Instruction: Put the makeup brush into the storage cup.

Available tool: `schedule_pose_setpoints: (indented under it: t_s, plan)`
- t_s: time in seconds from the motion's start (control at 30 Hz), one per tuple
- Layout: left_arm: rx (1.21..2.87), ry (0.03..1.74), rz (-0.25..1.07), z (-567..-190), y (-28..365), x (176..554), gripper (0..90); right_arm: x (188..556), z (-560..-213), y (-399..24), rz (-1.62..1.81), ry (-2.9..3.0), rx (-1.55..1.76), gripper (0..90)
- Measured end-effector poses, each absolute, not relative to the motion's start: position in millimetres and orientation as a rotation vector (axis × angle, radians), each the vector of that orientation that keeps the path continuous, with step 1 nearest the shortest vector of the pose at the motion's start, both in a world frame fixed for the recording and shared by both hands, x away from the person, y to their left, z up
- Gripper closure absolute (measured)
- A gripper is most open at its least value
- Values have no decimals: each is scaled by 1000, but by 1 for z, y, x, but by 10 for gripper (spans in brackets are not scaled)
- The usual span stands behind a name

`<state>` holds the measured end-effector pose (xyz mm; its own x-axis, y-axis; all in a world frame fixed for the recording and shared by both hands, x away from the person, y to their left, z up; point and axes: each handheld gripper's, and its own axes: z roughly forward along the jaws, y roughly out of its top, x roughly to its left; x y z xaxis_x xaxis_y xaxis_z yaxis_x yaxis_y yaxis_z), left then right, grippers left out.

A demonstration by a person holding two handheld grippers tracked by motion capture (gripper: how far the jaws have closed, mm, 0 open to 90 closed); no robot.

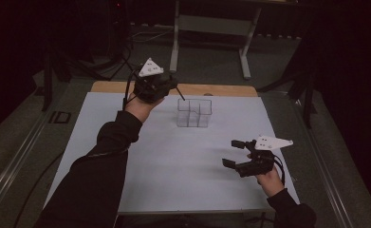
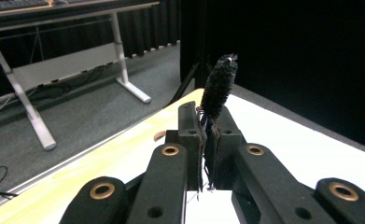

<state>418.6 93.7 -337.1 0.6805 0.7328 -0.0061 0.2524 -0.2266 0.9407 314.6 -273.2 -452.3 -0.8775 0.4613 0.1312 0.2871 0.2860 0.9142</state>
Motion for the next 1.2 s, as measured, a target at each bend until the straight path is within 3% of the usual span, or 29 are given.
schedule_pose_setpoints:
  t_s: [0.5, 1.2]
  plan:
    - [1832, 849, 581, -374, 79, 437, 862, 313, -454, -271, 1650, 2421, 678, 149]
    - [1888, 927, 507, -416, 63, 461, 854, 312, -454, -274, 1659, 2416, 674, 149]
